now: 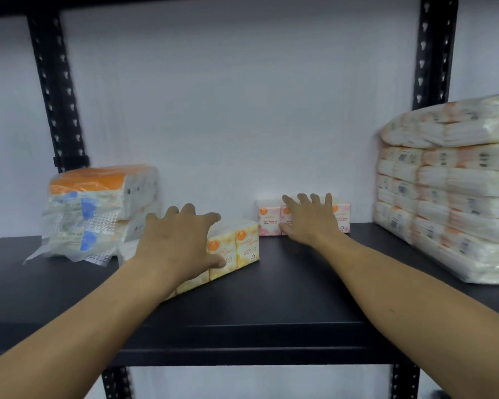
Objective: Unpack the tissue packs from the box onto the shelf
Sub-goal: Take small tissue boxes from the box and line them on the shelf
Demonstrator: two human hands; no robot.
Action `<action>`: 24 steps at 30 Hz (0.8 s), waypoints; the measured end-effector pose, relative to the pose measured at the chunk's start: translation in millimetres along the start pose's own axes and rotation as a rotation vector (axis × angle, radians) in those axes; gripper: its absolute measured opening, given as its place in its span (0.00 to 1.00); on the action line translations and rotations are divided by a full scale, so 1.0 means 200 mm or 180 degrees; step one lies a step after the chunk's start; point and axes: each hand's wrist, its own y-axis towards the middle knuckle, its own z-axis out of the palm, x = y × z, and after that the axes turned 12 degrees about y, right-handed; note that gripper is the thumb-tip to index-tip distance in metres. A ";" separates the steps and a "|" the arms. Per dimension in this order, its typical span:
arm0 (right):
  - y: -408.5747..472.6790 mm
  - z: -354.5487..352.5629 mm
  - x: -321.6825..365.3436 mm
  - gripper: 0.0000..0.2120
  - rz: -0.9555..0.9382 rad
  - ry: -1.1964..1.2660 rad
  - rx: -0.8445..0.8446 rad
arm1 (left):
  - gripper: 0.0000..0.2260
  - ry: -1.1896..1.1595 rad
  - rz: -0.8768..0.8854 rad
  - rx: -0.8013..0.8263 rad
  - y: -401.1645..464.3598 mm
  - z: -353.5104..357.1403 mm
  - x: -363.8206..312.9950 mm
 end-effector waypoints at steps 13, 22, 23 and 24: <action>-0.01 -0.01 -0.03 0.34 0.0059 0.0176 0.0013 | 0.26 -0.0135 0.0093 -0.0599 0.23 0.01 0.06; 0.00 -0.02 -0.08 0.37 0.0074 0.0118 0.0027 | 0.25 -0.0927 0.0115 -0.0634 0.55 0.39 0.11; 0.00 -0.02 -0.09 0.37 0.0035 0.0055 0.0019 | 0.25 -0.0897 0.0167 -0.0622 0.57 0.42 0.10; 0.00 -0.01 -0.09 0.37 0.0006 0.0015 0.0012 | 0.26 -0.0860 0.0221 -0.0608 0.59 0.45 0.09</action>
